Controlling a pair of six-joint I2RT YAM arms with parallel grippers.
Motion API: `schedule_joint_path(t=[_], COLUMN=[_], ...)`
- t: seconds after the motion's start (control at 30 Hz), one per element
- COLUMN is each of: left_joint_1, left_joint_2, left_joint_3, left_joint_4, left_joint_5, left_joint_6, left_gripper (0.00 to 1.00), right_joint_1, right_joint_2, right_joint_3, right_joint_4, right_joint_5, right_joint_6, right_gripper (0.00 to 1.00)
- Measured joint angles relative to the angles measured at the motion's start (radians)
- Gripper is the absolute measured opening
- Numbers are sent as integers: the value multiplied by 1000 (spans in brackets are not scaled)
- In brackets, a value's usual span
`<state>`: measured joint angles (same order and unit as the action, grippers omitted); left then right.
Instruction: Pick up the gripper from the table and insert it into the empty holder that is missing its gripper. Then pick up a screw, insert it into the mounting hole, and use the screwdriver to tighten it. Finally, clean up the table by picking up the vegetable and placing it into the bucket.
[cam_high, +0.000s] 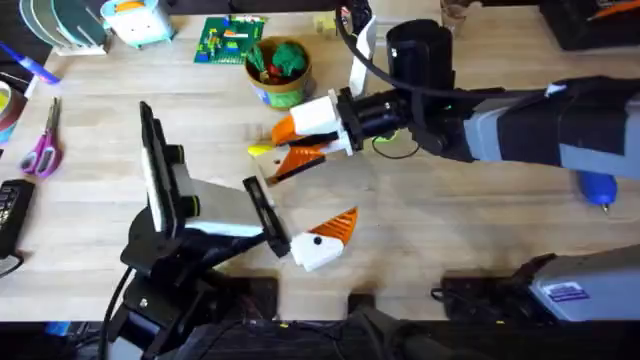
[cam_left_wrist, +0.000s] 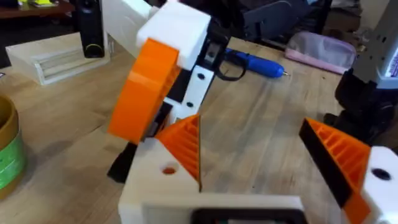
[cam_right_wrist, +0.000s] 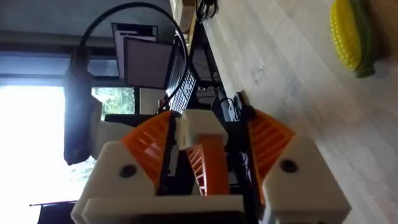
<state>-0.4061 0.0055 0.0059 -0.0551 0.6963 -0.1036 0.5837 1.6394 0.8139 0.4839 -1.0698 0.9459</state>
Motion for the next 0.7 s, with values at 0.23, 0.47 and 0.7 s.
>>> schedule_joint_path(t=[0.23,0.47,0.7], left_joint_1=[0,0,0], left_joint_2=[0,0,0], left_joint_3=[0,0,0], left_joint_4=[0,0,0], left_joint_5=[12,16,16], left_joint_6=[0,0,0], left_gripper=[993,993,993], right_joint_1=[-75,-213,-374], right_joint_2=[0,-1,-84], right_joint_3=[0,9,110], right_joint_4=[6,-40,-547], right_joint_5=[15,77,272], right_joint_6=[-29,-169,-455], right_gripper=[985,991,991])
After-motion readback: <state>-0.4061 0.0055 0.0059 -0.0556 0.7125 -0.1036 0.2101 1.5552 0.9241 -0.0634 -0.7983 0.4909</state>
